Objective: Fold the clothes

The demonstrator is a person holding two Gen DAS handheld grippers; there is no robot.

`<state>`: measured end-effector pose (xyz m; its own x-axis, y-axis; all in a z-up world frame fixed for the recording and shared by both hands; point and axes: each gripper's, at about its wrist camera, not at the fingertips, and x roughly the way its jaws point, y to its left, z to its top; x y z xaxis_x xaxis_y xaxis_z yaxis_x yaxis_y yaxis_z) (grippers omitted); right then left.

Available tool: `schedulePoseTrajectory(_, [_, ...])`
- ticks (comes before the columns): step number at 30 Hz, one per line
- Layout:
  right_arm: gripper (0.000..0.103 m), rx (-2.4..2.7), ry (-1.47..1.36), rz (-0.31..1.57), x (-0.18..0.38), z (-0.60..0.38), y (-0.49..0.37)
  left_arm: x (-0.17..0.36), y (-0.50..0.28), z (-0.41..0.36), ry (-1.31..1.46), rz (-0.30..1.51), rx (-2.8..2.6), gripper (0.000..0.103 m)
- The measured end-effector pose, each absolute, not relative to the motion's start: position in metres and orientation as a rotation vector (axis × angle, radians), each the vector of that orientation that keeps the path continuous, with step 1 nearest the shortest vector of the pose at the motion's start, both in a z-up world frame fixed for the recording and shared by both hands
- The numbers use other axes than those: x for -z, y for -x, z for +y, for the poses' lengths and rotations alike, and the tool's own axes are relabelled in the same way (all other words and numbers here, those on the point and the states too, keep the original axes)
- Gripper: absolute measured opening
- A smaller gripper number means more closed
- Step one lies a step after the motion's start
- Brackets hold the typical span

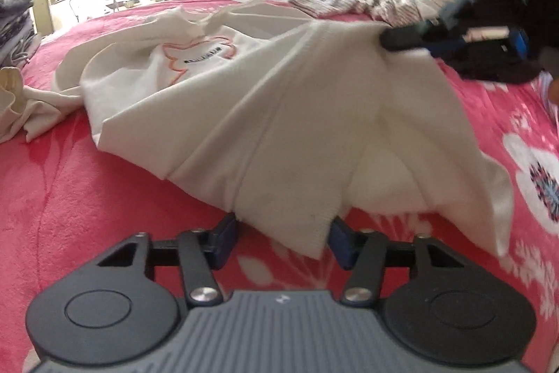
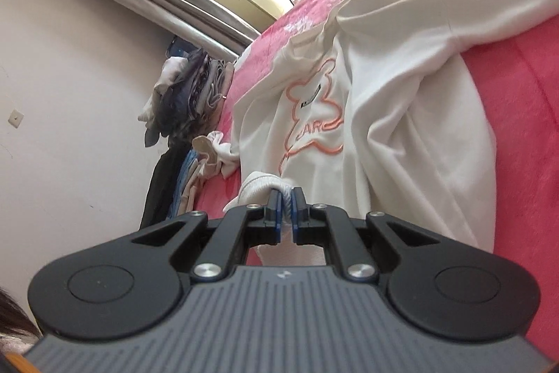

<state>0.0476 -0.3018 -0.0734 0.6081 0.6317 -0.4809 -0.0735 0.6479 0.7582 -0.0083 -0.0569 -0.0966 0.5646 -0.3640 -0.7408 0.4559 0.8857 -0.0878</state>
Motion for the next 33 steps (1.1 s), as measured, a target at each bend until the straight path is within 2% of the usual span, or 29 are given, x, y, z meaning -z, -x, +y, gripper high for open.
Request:
schedulePoseTrajectory(5, [0.004, -0.435, -0.791, 0.835, 0.085, -0.311, -0.052, 0.102, 0.007, -0.066, -0.180, 0.822, 0.460, 0.033])
schedulePoseTrajectory(6, [0.004, -0.429, -0.794, 0.840, 0.087, -0.312, -0.053, 0.102, 0.008, -0.069, -0.199, 0.809, 0.458, 0.027])
schedulePoseTrajectory(7, [0.004, -0.426, -0.792, 0.842, 0.089, -0.313, -0.053, 0.102, 0.009, -0.072, -0.211, 0.792, 0.463, 0.010])
schedulePoseTrajectory(8, [0.004, -0.424, -0.780, 0.842, 0.089, -0.313, -0.054, 0.100, 0.011, -0.072, -0.215, 0.775, 0.474, 0.007])
schedulePoseTrajectory(16, [0.004, -0.491, -0.642, 0.796, 0.072, -0.306, -0.048, 0.020, 0.045, -0.011, -0.098, 0.646, 0.535, 0.005])
schedulePoseTrajectory(22, [0.004, -0.710, -0.453, 0.757, 0.028, -0.265, -0.025, -0.030, 0.077, 0.051, -0.046, 0.668, 0.517, 0.005])
schedulePoseTrajectory(27, [0.004, -0.877, -0.328, 0.723, 0.001, -0.225, -0.006, -0.001, 0.099, 0.082, -0.021, 0.808, 0.433, 0.005])
schedulePoseTrajectory(33, [0.010, -0.743, -0.091, 0.873, 0.030, -0.197, 0.008, 0.062, 0.093, 0.103, 0.059, 0.956, 0.329, 0.005])
